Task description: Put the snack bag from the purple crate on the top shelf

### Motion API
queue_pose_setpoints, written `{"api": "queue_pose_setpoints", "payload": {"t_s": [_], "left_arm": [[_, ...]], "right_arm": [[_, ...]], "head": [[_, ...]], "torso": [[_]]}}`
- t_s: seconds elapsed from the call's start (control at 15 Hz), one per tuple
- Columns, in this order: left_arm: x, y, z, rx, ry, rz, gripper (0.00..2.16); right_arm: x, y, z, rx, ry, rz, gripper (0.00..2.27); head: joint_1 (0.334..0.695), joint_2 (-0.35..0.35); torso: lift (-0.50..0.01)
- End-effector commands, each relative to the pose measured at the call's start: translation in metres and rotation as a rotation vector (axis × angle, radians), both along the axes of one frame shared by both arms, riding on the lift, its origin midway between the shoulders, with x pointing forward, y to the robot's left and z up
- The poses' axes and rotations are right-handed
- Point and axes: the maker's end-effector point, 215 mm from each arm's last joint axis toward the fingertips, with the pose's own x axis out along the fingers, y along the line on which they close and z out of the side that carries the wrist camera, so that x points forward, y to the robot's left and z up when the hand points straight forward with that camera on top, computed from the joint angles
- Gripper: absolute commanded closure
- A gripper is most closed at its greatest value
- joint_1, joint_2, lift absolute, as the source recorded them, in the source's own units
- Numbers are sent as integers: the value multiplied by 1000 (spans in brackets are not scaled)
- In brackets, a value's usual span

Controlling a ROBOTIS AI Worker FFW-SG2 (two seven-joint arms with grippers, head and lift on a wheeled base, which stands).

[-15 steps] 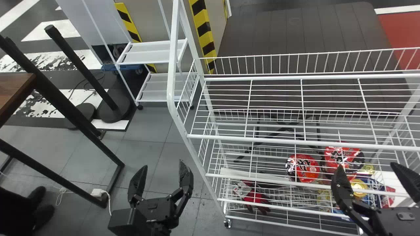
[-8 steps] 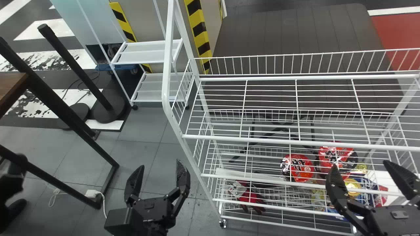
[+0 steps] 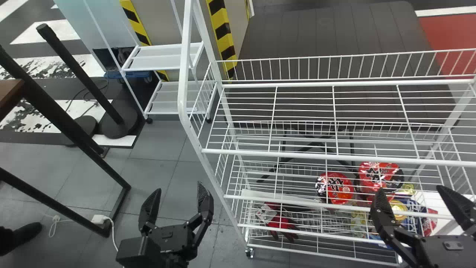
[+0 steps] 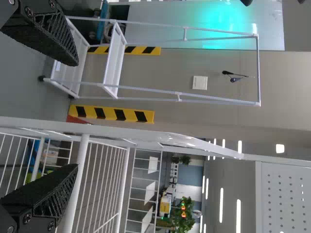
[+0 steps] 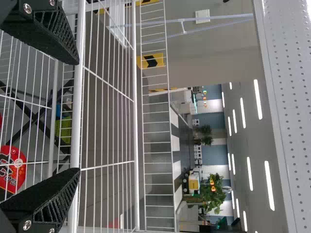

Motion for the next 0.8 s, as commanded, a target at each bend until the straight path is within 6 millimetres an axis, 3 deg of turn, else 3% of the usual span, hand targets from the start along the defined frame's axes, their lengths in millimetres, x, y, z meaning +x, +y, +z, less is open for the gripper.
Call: {"api": "queue_pose_setpoints", "payload": {"t_s": [0.0, 0.73], "left_arm": [[0, -1, 0, -2, 1, 1, 56], [-1, -3, 5, -2, -11, -3, 56]], "right_arm": [[-1, -2, 1, -2, 0, -6, -1], [-5, -2, 2, -9, -2, -7, -1]], "head": [[695, 231], [695, 226]], "torso": [[-33], [-77]]}}
